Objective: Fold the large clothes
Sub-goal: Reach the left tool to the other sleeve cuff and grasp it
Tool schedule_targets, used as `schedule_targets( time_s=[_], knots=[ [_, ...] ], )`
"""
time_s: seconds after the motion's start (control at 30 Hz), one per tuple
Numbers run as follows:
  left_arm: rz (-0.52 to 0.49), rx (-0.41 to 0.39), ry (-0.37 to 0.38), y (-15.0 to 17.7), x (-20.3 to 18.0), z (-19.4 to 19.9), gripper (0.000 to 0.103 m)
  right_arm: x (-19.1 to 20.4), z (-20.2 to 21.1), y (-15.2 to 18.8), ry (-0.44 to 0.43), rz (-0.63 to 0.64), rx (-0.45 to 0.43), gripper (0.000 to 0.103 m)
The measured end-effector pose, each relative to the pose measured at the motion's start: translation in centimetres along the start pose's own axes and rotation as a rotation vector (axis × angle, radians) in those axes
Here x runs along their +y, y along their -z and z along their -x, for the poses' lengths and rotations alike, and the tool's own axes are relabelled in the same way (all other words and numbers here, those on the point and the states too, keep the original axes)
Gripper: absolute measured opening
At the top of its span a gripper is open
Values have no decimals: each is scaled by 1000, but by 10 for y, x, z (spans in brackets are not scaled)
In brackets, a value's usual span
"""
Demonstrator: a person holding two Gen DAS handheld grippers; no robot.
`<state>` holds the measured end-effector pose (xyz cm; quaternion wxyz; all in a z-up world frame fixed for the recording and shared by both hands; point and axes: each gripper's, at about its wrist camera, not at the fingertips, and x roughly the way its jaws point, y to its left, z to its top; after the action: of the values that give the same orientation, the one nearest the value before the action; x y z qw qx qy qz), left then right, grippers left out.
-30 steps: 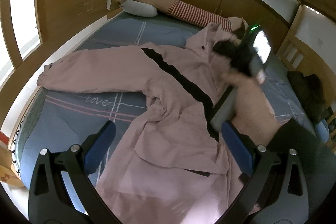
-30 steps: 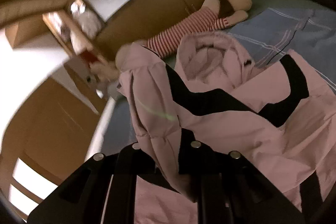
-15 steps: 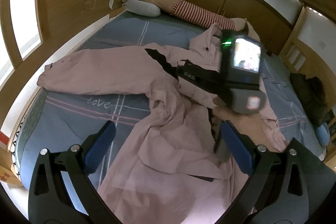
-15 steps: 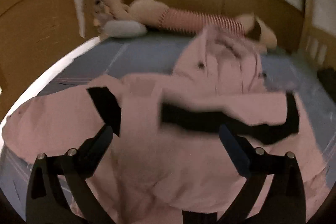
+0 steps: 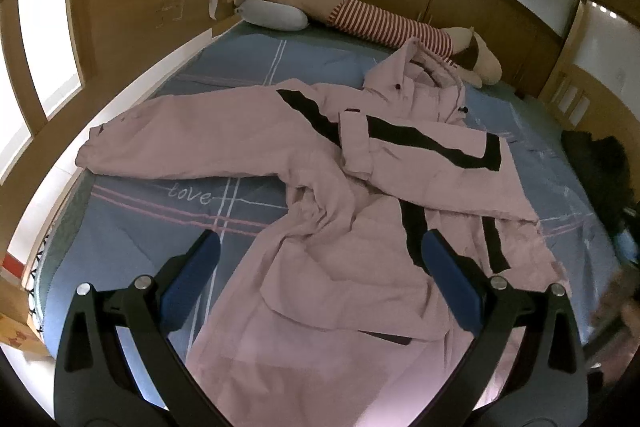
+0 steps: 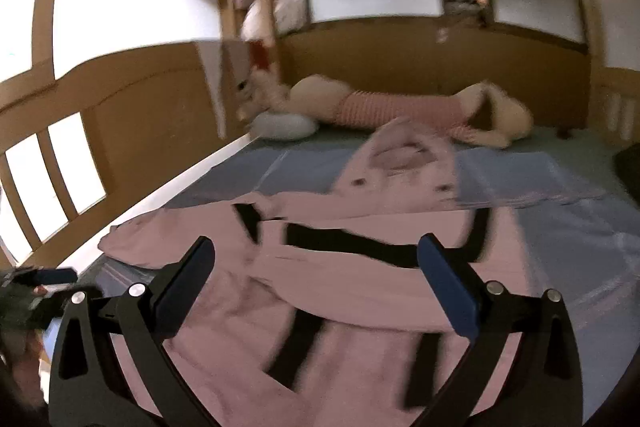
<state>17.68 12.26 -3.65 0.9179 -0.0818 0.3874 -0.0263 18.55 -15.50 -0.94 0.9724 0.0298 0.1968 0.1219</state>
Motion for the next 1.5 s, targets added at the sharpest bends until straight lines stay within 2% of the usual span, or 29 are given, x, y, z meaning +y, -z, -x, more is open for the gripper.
schedule_targets(
  time_s=[0.1,0.2,0.33,0.4,0.47,0.63,0.7,0.77,0.83,0.9,1.07,1.13,1.23,1.3,1.33,1.37,1.5],
  knots=[
    [-32,4,-16,4,-9,-2,101,-36,49,11,50,-16,-69,102],
    [-44,-2,-33,7,-14,-2,101,-67,105,26,165,-22,-156,102],
    [-55,-50,-82,10,-21,1,101,-82,139,29,190,16,-208,102],
    [-77,-81,-114,11,-26,3,101,-81,141,32,198,73,-211,102],
    [-80,-86,-113,11,-28,2,101,-79,136,39,208,136,-171,102],
    [-84,-76,-114,11,-30,-5,101,-82,128,48,181,149,-95,102],
    [-72,-71,-94,10,-29,-6,101,-85,130,47,173,150,-95,102],
    [-36,-62,-37,4,-22,-5,101,-86,134,47,173,144,-100,102],
    [35,-57,68,-6,-5,-1,101,-90,136,44,170,130,-109,102],
    [179,-108,160,-21,33,13,101,-92,137,43,170,116,-114,102],
    [502,-216,292,-38,141,40,101,-93,139,43,165,105,-108,102],
    [633,-215,343,-33,187,38,101,-91,138,44,163,113,-103,102],
    [791,-206,479,-19,237,23,101,-90,137,44,160,118,-97,102],
    [986,-222,565,3,274,5,101,-88,136,45,155,115,-95,102],
    [1034,-220,577,9,283,-2,101,-88,136,45,152,115,-92,102],
    [1094,-193,556,18,295,-16,101,-87,135,45,150,117,-90,102],
    [1188,-110,486,35,316,-55,101,-80,132,44,136,123,-84,102]
  ],
)
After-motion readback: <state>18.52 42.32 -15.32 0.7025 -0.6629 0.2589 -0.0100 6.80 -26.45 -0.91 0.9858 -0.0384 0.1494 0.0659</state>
